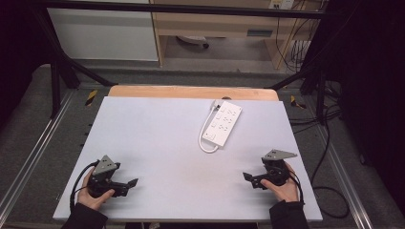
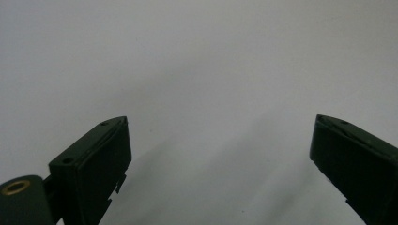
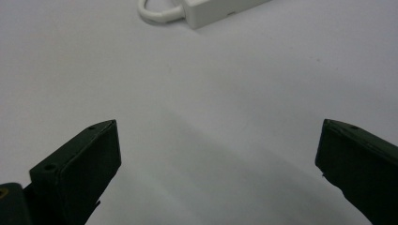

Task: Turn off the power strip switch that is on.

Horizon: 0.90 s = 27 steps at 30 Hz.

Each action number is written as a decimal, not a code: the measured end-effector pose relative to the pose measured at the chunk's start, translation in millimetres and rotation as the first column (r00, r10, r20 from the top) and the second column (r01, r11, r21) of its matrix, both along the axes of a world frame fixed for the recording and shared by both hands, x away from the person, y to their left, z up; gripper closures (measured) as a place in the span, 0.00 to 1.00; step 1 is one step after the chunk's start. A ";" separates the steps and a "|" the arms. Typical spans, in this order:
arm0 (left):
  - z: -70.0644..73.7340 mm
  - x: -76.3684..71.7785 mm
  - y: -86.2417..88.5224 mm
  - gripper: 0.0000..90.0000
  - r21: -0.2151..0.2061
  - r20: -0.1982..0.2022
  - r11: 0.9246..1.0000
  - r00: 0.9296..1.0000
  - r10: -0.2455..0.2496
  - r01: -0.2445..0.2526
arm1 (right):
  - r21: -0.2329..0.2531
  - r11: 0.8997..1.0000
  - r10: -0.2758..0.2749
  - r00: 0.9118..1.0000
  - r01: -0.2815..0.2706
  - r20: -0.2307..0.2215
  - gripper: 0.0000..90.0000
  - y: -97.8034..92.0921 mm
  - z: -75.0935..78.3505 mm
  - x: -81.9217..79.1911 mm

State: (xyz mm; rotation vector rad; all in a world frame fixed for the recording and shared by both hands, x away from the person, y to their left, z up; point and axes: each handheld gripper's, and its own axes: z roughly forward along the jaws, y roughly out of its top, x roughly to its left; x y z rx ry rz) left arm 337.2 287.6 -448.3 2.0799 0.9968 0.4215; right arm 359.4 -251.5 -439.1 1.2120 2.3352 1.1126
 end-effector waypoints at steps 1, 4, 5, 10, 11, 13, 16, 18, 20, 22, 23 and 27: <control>0.0 0.0 -0.2 0.06 0.000 -0.001 1.000 1.000 -0.001 0.001 | 0.004 1.000 0.000 1.000 0.000 0.002 0.01 -1.3 -1.5 -1.2; -0.1 -0.2 -0.4 0.06 0.001 -0.001 1.000 1.000 -0.003 0.003 | -0.008 1.000 0.006 1.000 -0.006 0.004 0.01 -5.2 -5.8 -5.0; -0.1 -0.1 -0.5 0.06 0.001 -0.002 1.000 1.000 -0.004 0.004 | -0.011 1.000 0.010 1.000 -0.010 0.003 0.01 -6.9 -6.8 -6.2; -0.4 -0.2 -0.8 0.06 0.004 -0.003 1.000 1.000 -0.007 0.007 | -0.002 1.000 -0.003 1.000 0.003 0.000 0.02 -12.7 -12.7 -12.5; -0.4 -0.3 -0.9 0.06 0.004 -0.003 1.000 1.000 -0.008 0.008 | -0.008 1.000 0.003 1.000 -0.003 0.002 0.01 -13.9 -13.7 -13.3; -0.1 -0.6 -1.2 0.06 0.006 -0.002 1.000 1.000 -0.010 0.010 | -0.005 1.000 -0.003 1.000 0.002 -0.005 0.01 -15.4 -15.8 -15.1; 0.0 -0.8 -1.6 0.06 0.007 -0.002 1.000 1.000 -0.014 0.014 | -0.009 1.000 0.003 1.000 -0.003 -0.002 0.02 -18.6 -16.9 -16.4; -0.4 -0.5 -1.9 0.06 0.008 -0.003 1.000 1.000 -0.014 0.014 | -0.002 1.000 0.004 1.000 -0.004 -0.003 0.01 -19.9 -16.9 -17.7; -0.7 -0.6 -2.2 0.06 0.009 -0.004 1.000 1.000 -0.015 0.015 | 0.000 1.000 0.004 1.000 -0.004 -0.002 0.01 -20.4 -17.1 -18.2; -0.3 -0.7 -2.1 0.06 0.009 -0.002 1.000 1.000 -0.015 0.015 | -0.001 1.000 0.003 1.000 -0.003 -0.004 0.01 -20.3 -17.2 -18.2; -0.2 -0.8 -2.2 0.06 0.008 -0.001 1.000 1.000 -0.015 0.015 | -0.002 1.000 0.002 1.000 -0.002 -0.005 0.01 -20.2 -17.1 -18.4; -0.6 -0.8 -2.6 0.06 0.010 -0.003 1.000 1.000 -0.016 0.016 | -0.003 1.000 0.005 1.000 -0.005 0.000 0.01 -21.3 -16.9 -18.5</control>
